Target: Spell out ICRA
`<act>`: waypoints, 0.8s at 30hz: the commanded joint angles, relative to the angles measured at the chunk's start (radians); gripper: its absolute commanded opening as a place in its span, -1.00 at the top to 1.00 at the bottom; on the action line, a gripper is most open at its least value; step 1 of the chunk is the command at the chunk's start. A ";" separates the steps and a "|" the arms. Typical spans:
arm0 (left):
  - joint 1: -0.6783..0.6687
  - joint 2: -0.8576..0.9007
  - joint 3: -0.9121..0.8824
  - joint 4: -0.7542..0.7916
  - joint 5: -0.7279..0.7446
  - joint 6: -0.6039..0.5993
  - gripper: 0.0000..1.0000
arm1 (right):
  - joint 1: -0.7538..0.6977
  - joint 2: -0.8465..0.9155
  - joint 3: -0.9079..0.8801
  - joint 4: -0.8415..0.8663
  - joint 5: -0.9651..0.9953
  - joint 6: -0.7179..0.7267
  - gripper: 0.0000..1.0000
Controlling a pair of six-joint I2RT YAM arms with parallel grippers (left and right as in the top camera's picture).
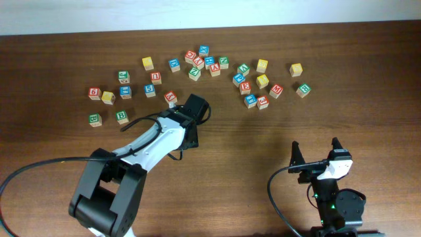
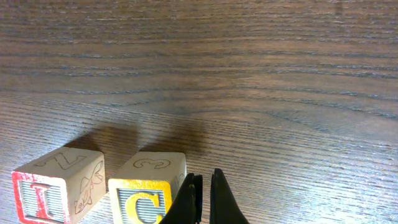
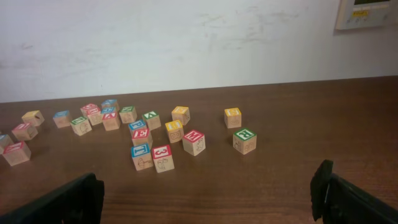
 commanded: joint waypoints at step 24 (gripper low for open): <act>0.002 0.005 -0.012 0.119 0.074 0.068 -0.99 | -0.006 -0.006 -0.005 -0.006 0.002 0.003 -0.97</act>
